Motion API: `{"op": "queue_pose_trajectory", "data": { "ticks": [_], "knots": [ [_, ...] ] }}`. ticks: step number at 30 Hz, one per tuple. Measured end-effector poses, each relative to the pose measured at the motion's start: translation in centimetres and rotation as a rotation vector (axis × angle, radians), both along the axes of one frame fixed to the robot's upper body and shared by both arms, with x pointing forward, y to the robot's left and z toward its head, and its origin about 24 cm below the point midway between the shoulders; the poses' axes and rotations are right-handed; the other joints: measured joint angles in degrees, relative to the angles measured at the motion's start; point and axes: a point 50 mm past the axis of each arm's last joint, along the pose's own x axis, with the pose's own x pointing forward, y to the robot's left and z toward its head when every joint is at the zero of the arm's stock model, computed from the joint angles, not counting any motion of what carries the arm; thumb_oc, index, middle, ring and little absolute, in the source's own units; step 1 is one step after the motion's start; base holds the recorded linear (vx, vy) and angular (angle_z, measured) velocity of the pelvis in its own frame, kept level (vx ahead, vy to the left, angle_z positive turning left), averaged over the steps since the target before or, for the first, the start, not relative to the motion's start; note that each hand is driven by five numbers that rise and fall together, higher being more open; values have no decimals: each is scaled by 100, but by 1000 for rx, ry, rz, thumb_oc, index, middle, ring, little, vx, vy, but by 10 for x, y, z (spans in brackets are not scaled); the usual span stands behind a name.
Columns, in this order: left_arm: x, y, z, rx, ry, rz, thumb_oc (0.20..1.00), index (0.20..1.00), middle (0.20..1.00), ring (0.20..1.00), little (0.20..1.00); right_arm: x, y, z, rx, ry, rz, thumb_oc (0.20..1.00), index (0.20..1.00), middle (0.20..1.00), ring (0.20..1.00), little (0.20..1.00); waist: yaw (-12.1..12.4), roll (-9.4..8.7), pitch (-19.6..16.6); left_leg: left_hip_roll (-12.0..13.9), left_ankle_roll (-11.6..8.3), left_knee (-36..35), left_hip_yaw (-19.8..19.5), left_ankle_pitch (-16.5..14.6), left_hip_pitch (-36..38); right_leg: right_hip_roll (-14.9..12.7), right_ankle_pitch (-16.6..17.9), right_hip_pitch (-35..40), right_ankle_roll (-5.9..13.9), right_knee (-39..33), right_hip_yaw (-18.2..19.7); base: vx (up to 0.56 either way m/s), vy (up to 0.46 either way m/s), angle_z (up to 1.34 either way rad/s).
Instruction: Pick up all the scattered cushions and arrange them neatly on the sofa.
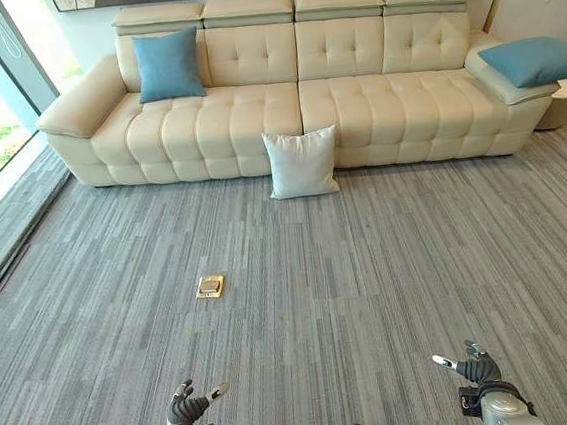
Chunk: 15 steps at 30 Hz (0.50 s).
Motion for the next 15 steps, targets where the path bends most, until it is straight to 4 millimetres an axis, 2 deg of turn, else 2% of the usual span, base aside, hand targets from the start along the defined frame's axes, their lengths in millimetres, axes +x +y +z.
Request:
{"op": "queue_pose_trajectory", "data": {
  "ticks": [6, 10, 12, 14, 15],
  "knots": [
    [4, 0, 1, 6, -10, 2, 1000, 1000, 1000, 1000, 1000, 1, 0, 0, 0, -2, 1, 1000, 1000, 1000, 1000, 1000, 11, -11, 11, -5, 12, 0, 20, -7, -68, -3, 3, -92, 5, 0, 25, 80, 82, -2],
    [16, -1, 5, 8, -36, -4, 1000, 1000, 1000, 1000, 1000, 4, 1, 1, 0, -9, 4, 1000, 1000, 1000, 1000, 1000, 10, -23, 97, -53, 117, 3, 49, -66, -143, -29, -91, -302, 50, 278, 26, 20, 172, -3],
    [22, -1, 5, 10, -37, -3, 1000, 1000, 1000, 1000, 1000, 9, 1, 4, 0, -24, 10, 1000, 1000, 1000, 1000, 1000, 5, 11, 194, -53, 179, 3, 71, -39, -240, -84, -223, -648, 120, 818, 4, 21, 170, -8],
    [30, -2, 7, 10, -48, -7, 1000, 1000, 1000, 1000, 1000, 16, 2, 7, -1, -41, 16, 1000, 1000, 1000, 1000, 1000, 12, 47, 447, -115, 303, 4, 162, -89, -209, -173, -413, -1213, 286, 2005, 20, 103, 129, -23],
    [29, -3, 5, 7, -36, -4, 1000, 1000, 1000, 1000, 1000, 24, 2, 11, -2, -61, 23, 1000, 1000, 1000, 1000, 1000, -1, 107, 533, -79, 349, 8, 147, -83, -167, -259, -478, -1665, 344, 2899, -18, 254, 38, -20]
  ]
}}
